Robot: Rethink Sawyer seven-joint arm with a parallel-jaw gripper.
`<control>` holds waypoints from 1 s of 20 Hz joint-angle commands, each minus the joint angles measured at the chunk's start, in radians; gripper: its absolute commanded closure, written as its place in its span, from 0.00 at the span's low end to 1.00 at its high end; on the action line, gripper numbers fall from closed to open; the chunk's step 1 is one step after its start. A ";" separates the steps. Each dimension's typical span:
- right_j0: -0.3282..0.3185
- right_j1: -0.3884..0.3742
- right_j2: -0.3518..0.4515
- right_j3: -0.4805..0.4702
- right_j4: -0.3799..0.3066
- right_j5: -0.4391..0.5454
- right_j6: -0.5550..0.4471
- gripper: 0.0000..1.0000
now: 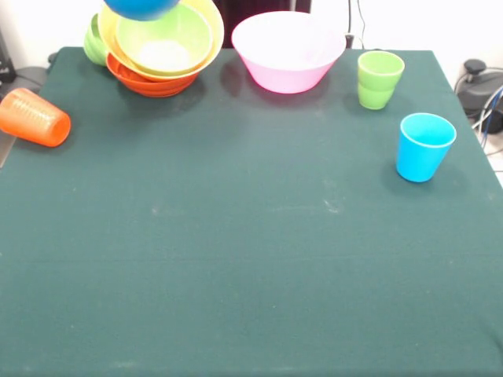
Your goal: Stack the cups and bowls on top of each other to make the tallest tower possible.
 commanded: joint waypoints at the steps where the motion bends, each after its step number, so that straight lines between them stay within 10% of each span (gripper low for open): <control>1: -0.053 -0.066 0.174 0.151 -0.076 -0.072 -0.329 1.00; 15: -0.165 -0.139 0.335 0.302 -0.089 -0.210 -0.181 1.00; 20: -0.063 -0.126 0.191 0.265 -0.164 -0.178 -0.115 1.00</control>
